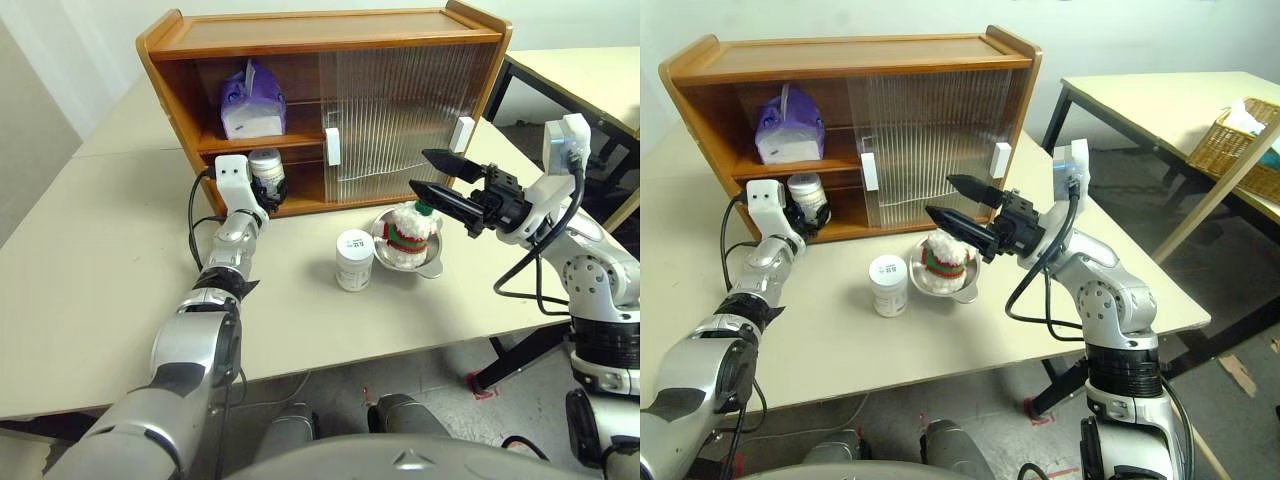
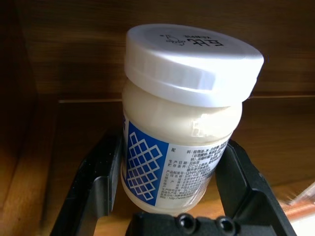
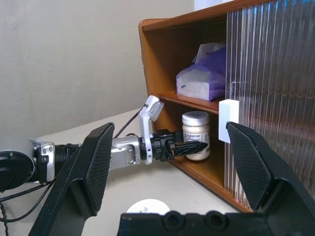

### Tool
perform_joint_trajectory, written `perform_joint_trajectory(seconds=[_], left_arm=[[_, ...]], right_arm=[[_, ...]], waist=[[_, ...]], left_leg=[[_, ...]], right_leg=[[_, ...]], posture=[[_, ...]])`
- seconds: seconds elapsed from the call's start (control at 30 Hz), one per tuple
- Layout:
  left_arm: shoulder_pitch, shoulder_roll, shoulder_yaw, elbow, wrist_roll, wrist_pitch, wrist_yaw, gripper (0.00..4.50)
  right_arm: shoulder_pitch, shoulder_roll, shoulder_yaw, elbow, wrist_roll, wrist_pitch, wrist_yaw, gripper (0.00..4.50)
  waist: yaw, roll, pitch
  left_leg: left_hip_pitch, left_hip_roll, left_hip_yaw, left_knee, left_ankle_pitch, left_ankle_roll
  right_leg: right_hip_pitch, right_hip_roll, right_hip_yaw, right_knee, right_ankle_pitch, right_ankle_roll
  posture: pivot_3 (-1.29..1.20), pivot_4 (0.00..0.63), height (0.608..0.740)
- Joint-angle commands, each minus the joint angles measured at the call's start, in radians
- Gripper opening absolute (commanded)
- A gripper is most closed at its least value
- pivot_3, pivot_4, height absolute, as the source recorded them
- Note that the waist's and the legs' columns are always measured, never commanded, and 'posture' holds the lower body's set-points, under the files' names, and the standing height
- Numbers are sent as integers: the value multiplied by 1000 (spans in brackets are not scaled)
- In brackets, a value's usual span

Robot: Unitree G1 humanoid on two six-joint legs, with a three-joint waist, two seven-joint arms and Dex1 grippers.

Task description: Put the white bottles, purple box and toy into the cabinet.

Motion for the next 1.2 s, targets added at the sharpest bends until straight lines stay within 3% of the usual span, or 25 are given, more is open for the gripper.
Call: perform_joint_trajectory(seconds=[0.03, 0.37, 0.5, 0.53, 0.93, 1.2], left_arm=[[-47, -8, -15, 41, 39, -20, 44, 3061], [-93, -24, -23, 102, 70, -10, 73, 3061], [-98, -19, -23, 111, 83, -5, 77, 4406], [-95, -18, -17, 111, 78, -5, 75, 4466], [-23, -36, 28, 54, 24, -28, -22, 4466], [146, -37, 27, -151, -12, -27, -52, 4466]], right_arm=[[10, 1, -6, -23, 1, -1, -7, 4500], [14, -10, -24, -37, 2, -6, -23, 4500], [18, -18, -36, -38, 5, -5, -24, 4500], [21, -18, -38, -41, 6, -3, -24, 4500], [8, -12, -27, -34, 9, 2, -21, 4500], [6, -6, -20, -28, 9, 3, -15, 4500]], waist=[[-1, 0, 0], [-23, -1, 0], [-35, -1, 1], [-38, -1, 1], [-50, -1, 1], [-49, -1, 1]], left_leg=[[0, 0, 0, 0, 0, 0], [0, -9, 1, 0, 1, 2], [0, -9, 1, 0, 1, 2], [0, -9, 1, 0, 1, 2], [0, -11, 0, 0, 1, 2], [0, -12, 0, 0, 1, 2]], right_leg=[[0, 0, 0, 0, 0, 0], [1, -1, 0, -1, 1, 2], [1, -1, 0, -1, 0, 3], [1, -1, 0, -1, 0, 3], [2, -1, 0, -1, 0, 4], [2, -1, 0, -1, 0, 4]], posture=[[-198, 0, 740], [-225, 0, 740], [-229, 0, 740], [-229, 0, 740], [-206, 0, 740], [-191, 0, 740]])
